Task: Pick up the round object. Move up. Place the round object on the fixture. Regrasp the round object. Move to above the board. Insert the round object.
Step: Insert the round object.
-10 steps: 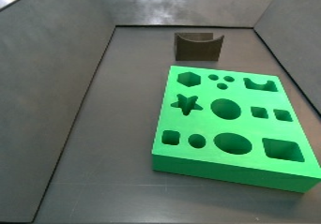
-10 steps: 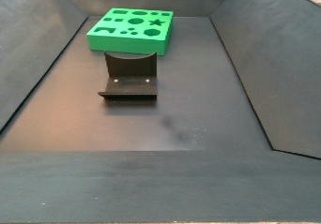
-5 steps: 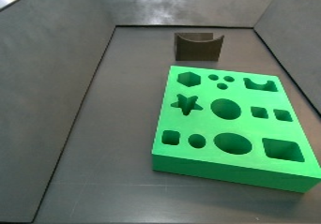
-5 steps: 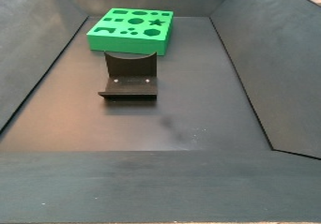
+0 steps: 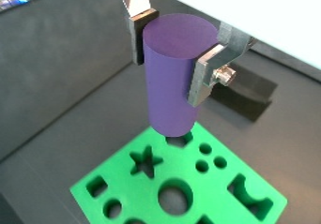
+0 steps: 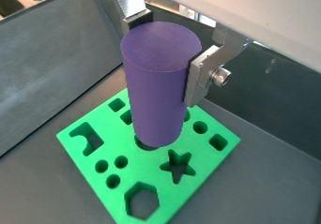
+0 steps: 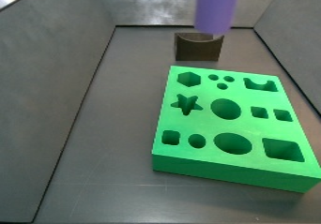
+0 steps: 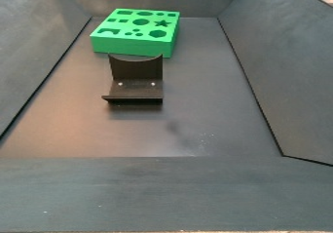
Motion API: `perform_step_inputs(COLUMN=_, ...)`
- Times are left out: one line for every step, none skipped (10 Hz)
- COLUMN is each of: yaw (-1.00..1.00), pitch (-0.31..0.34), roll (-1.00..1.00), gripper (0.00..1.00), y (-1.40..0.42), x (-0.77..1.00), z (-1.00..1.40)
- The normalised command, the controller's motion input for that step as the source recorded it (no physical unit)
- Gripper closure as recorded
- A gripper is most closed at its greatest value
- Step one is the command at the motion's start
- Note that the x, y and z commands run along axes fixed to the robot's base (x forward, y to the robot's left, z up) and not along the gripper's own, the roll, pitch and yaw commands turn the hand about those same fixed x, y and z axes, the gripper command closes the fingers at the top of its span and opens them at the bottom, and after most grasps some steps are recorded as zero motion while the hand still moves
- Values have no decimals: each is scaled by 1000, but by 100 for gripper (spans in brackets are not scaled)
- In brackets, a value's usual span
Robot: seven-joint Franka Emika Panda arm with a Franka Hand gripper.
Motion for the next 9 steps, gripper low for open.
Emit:
perform_step_inputs(yaw=-120, pitch=-11, roll=69, gripper=100, y=-297, x=651, z=-426)
perform_step_inputs(yaw=-123, pitch=-9, roll=66, gripper=100, y=-286, x=643, z=-426)
perform_step_inputs(yaw=-111, pitch=-6, roll=54, gripper=100, y=-229, x=631, z=-423)
perform_step_inputs(yaw=-86, pitch=0, roll=63, gripper=100, y=-186, x=637, z=-469)
perform_step_inputs(yaw=-69, pitch=0, roll=60, gripper=100, y=-166, x=657, z=-497)
perform_step_inputs(yaw=-49, pitch=-1, roll=67, gripper=100, y=-154, x=617, z=-537)
perform_step_inputs(yaw=0, pitch=0, roll=89, gripper=100, y=-129, x=497, z=-580)
perform_step_inputs(yaw=0, pitch=0, roll=81, gripper=100, y=-109, x=380, z=-671)
perform_step_inputs(yaw=0, pitch=0, roll=39, gripper=100, y=-51, x=360, z=-703)
